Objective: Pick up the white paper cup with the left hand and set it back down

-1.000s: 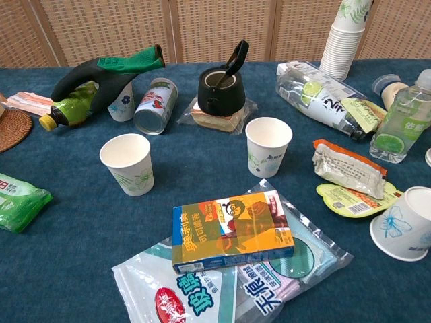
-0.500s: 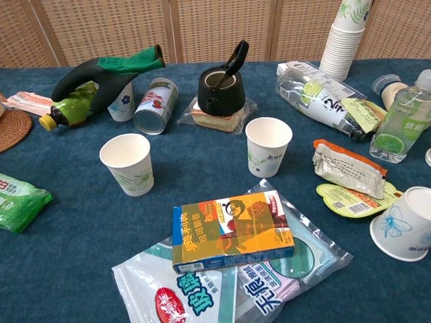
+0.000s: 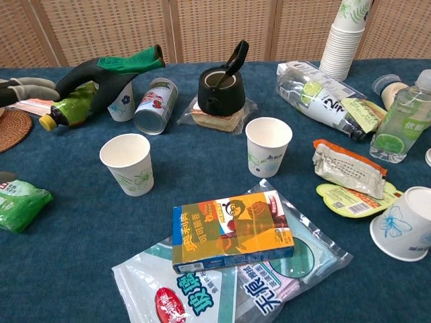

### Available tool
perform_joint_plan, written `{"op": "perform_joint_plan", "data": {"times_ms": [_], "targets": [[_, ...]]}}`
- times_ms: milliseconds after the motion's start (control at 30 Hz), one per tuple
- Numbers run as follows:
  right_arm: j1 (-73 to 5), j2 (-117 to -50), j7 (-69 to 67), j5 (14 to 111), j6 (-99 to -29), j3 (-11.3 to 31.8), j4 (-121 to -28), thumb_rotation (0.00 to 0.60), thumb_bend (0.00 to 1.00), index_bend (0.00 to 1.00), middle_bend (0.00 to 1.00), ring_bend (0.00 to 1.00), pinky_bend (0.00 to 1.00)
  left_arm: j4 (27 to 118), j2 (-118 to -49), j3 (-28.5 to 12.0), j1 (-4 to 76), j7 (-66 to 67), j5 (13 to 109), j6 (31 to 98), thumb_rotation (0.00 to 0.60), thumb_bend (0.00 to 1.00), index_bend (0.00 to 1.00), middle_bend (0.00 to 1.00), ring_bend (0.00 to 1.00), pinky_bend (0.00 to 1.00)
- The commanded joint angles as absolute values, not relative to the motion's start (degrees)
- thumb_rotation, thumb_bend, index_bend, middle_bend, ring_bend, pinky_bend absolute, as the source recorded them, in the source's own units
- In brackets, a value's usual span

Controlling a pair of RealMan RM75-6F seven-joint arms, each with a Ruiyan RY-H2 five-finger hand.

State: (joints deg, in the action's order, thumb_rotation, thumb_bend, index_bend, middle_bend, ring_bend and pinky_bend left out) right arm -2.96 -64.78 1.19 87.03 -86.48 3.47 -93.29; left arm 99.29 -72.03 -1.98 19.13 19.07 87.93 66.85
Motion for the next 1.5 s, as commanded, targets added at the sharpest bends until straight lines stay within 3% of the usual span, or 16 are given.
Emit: {"op": "perform_joint_plan", "data": {"times_ms": [33, 700, 800, 900, 1033, 1200, 1500], "targets": [[-2.9, -64.4, 0.5, 87.3, -86.8, 3.4, -93.5, 0.600, 0.08, 0.00, 0.00, 0.00, 0.00, 101.1, -76.2, -4.0, 22.1, 25.8, 83.1, 63.1, 0.600, 0.27, 0.00, 0.00, 0.00, 0.00], [-2.9, -62.9, -4.3, 85.9, -85.9, 3.9, -93.3, 0.600, 0.08, 0.00, 0.00, 0.00, 0.00, 101.2, -90.2, -7.7, 30.6, 49.0, 65.1, 62.8, 0.600, 0.28, 0.00, 0.00, 0.00, 0.01], [-2.9, -62.8, -4.6, 85.9, -85.8, 3.9, -93.2, 0.600, 0.08, 0.00, 0.00, 0.00, 0.00, 99.9, -91.9, -7.8, 31.6, 50.4, 63.7, 63.2, 0.600, 0.30, 0.00, 0.00, 0.00, 0.06], [-2.9, -62.8, -4.7, 85.8, -85.7, 4.0, -93.1, 0.600, 0.08, 0.00, 0.00, 0.00, 0.00, 98.9, -93.3, -7.8, 32.5, 51.2, 62.5, 63.6, 0.600, 0.31, 0.00, 0.01, 0.02, 0.19], [-2.9, -62.8, -4.9, 85.7, -85.7, 4.0, -93.0, 0.600, 0.08, 0.00, 0.00, 0.00, 0.00, 98.3, -94.2, -7.6, 33.3, 52.0, 61.6, 64.3, 0.600, 0.33, 0.02, 0.18, 0.20, 0.39], [-3.0, -62.8, -5.0, 85.6, -85.5, 4.0, -93.0, 0.600, 0.08, 0.00, 0.00, 0.00, 0.00, 98.3, -94.6, -7.2, 34.0, 52.3, 60.9, 65.2, 0.600, 0.33, 0.07, 0.30, 0.32, 0.47], [-2.9, -62.7, -5.0, 85.7, -85.6, 4.0, -93.1, 0.600, 0.08, 0.00, 0.00, 0.00, 0.00, 98.8, -94.1, -6.3, 34.0, 48.0, 61.8, 66.0, 0.600, 0.33, 0.09, 0.36, 0.38, 0.51]]}}
